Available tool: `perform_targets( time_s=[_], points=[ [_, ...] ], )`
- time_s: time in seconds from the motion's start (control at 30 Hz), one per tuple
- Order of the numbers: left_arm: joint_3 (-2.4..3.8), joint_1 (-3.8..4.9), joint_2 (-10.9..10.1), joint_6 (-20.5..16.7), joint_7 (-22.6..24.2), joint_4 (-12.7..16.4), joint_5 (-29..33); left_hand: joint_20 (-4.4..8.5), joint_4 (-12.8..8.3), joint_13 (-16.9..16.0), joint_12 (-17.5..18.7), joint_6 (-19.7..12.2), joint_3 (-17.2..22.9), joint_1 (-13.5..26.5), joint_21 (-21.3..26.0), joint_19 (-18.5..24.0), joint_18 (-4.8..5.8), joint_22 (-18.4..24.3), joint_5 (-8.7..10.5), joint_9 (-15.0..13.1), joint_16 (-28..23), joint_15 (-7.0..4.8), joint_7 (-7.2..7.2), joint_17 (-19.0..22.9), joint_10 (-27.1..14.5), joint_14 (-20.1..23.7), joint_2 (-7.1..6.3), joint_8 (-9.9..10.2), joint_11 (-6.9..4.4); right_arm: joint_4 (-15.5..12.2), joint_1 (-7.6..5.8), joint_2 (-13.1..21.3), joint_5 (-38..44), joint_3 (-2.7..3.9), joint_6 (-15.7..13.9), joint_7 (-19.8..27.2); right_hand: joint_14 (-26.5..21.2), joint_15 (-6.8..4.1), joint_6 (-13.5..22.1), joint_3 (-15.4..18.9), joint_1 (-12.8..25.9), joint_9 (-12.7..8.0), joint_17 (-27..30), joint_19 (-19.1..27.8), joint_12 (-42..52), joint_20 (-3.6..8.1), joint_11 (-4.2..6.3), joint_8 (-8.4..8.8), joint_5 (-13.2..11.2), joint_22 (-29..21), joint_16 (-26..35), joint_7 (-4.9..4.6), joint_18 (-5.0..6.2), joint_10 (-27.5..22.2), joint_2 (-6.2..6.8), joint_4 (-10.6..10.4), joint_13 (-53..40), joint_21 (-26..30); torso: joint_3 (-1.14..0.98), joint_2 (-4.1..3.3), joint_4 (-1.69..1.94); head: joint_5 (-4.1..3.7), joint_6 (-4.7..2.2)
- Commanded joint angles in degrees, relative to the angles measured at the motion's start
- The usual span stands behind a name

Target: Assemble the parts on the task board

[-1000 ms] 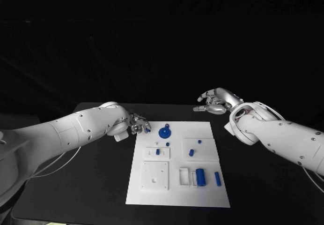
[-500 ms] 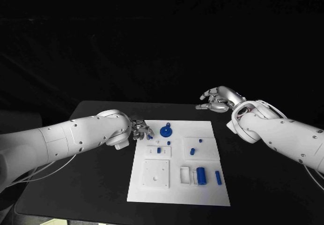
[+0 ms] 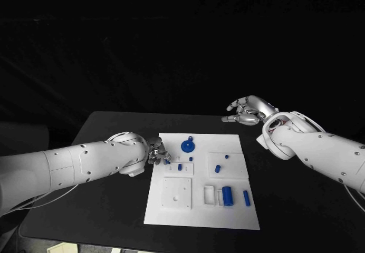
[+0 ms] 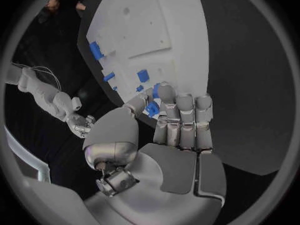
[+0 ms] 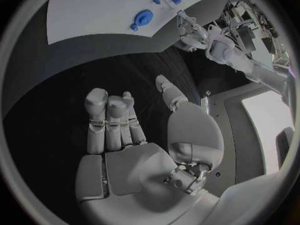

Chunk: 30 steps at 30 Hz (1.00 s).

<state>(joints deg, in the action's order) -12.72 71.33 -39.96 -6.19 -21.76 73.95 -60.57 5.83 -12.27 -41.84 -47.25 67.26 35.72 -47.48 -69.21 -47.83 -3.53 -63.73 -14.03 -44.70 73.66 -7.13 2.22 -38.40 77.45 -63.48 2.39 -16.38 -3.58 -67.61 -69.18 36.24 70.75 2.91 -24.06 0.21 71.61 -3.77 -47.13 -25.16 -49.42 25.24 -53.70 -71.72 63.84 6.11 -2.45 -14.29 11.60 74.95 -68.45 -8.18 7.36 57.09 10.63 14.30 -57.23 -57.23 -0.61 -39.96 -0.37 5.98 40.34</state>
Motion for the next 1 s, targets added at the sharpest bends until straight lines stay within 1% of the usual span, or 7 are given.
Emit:
perform_targets(
  time_s=[0.03, 0.23, 0.33, 0.5, 0.7, 0.9, 1.0],
  points=[
    [-0.05, -0.38, 0.1, -1.5, -0.3, 0.3, -2.1, 8.42, 0.3, -0.2, -0.4, 2.2, 0.0, -0.7, -0.4, -0.7, -0.71, 0.1, -0.3, -0.1, 0.6, -2.0, -1.41, -0.2, 2.4, -2.6, -0.01, -1.4, -1.61, -0.1, 0.03, 0.0, 0.0, 0.02, 0.6, 0.3, -0.2, 0.03, 0.4, 0.0, 0.0, 0.0, 0.1, 0.1, 0.2, 0.31, -0.18, -0.25, 0.3, 0.3, 0.2, -1.01, 7.64, -0.2, -0.58, -0.5, 0.1, 0.3, -0.01, -0.11, -0.11, 0.07, 0.26],
    [-0.07, -1.0, 0.3, -1.9, -0.2, 0.2, -2.7, 8.49, 0.3, -0.3, -0.6, 2.3, -0.1, -0.7, -0.5, -0.9, -0.78, 0.1, -0.37, -0.2, 0.7, -2.09, -1.5, -0.2, 2.5, -2.8, -0.08, -1.5, -1.69, -0.2, 0.03, 0.0, 0.0, 0.02, 0.7, 0.3, -0.2, 0.03, 0.4, 0.0, 0.0, 0.0, 0.1, 0.1, 0.3, 0.31, -0.18, -0.25, 0.4, 0.3, 0.2, -1.01, 7.64, -0.2, -0.58, -0.5, 0.1, 0.3, -0.03, -0.14, -0.16, 0.0, 0.41],
    [-0.07, -1.16, 0.4, -2.0, -0.2, 0.3, -3.1, 8.56, 0.3, -0.4, -0.7, 2.5, -0.1, -0.7, -0.7, -1.0, -0.83, 0.1, -0.43, -0.2, 0.8, -2.17, -1.57, -0.3, 2.7, -2.9, -0.11, -1.6, -1.76, -0.3, 0.03, 0.1, 0.0, 0.02, 0.7, 0.3, -0.2, 0.03, 0.4, 0.0, 0.0, 0.0, 0.1, 0.1, 0.3, 0.3, -0.18, -0.25, 0.4, 0.3, 0.2, -1.02, 7.64, -0.2, -0.58, -0.5, 0.1, 0.3, -0.07, -0.16, -0.19, -0.07, 0.55],
    [-0.09, -1.32, 0.6, -1.8, -0.1, 0.2, -3.2, 8.58, 0.3, -0.4, -0.7, 2.6, -0.1, -0.7, -0.7, -1.0, -0.85, 0.1, -0.48, -0.2, 0.9, -2.2, -1.6, -0.3, 2.8, -3.0, -0.14, -1.6, -1.78, -0.3, 0.03, 0.0, 0.0, 0.02, 0.7, 0.2, -0.2, 0.04, 0.4, 0.0, 0.0, 0.0, 0.1, 0.1, 0.3, 0.3, -0.18, -0.25, 0.4, 0.4, 0.2, -1.02, 7.64, -0.2, -0.59, -0.5, 0.1, 0.3, -0.02, -0.11, -0.14, -0.14, 0.64],
    [-0.11, -1.8, 0.9, -2.0, 0.1, -0.1, -3.2, 8.59, 0.3, -0.5, -0.7, 2.6, -0.1, -0.7, -0.8, -1.1, -0.86, 0.1, -0.5, -0.2, 0.9, -2.22, -1.6, -0.3, 2.8, -3.0, -0.15, -1.6, -1.79, -0.3, 0.03, 0.0, 0.0, 0.02, 0.7, 0.3, -0.2, 0.04, 0.4, 0.0, 0.0, 0.0, 0.1, 0.0, 0.3, 0.3, -0.18, -0.25, 0.4, 0.4, 0.3, -1.02, 7.64, -0.2, -0.62, -0.5, 0.1, 0.3, 0.0, -0.1, -0.1, -0.28, 0.77],
    [-0.11, -1.96, 1.0, -1.7, 0.0, 0.0, -3.4, 8.61, 0.3, -0.5, -0.7, 2.6, -0.1, -0.7, -0.8, -1.1, -0.87, 0.1, -0.52, -0.2, 0.9, -2.23, -1.61, -0.3, 2.8, -3.0, -0.14, -1.6, -1.79, -0.4, 0.03, 0.0, 0.0, 0.02, 0.7, 0.2, -0.2, 0.04, 0.5, 0.0, 0.0, 0.0, 0.1, 0.0, 0.3, 0.3, -0.18, -0.25, 0.4, 0.4, 0.3, -1.02, 7.64, -0.2, -0.64, -0.5, 0.2, 0.3, 0.01, -0.11, -0.14, -0.37, 0.83],
    [-0.12, -1.96, 1.1, -1.5, 0.0, 0.0, -3.6, 8.62, 0.3, -0.5, -0.7, 2.6, -0.1, -0.7, -0.8, -1.1, -0.88, 0.1, -0.54, -0.2, 0.9, -2.25, -1.61, -0.3, 2.8, -3.0, -0.13, -1.6, -1.8, -0.4, 0.03, 0.0, 0.0, 0.02, 0.7, 0.2, -0.2, 0.04, 0.5, 0.0, 0.0, 0.0, 0.1, 0.0, 0.3, 0.3, -0.18, -0.25, 0.4, 0.4, 0.3, -1.02, 7.64, -0.2, -0.65, -0.6, 0.2, 0.3, 0.0, -0.09, -0.1, -0.41, 0.82]
  ],
)
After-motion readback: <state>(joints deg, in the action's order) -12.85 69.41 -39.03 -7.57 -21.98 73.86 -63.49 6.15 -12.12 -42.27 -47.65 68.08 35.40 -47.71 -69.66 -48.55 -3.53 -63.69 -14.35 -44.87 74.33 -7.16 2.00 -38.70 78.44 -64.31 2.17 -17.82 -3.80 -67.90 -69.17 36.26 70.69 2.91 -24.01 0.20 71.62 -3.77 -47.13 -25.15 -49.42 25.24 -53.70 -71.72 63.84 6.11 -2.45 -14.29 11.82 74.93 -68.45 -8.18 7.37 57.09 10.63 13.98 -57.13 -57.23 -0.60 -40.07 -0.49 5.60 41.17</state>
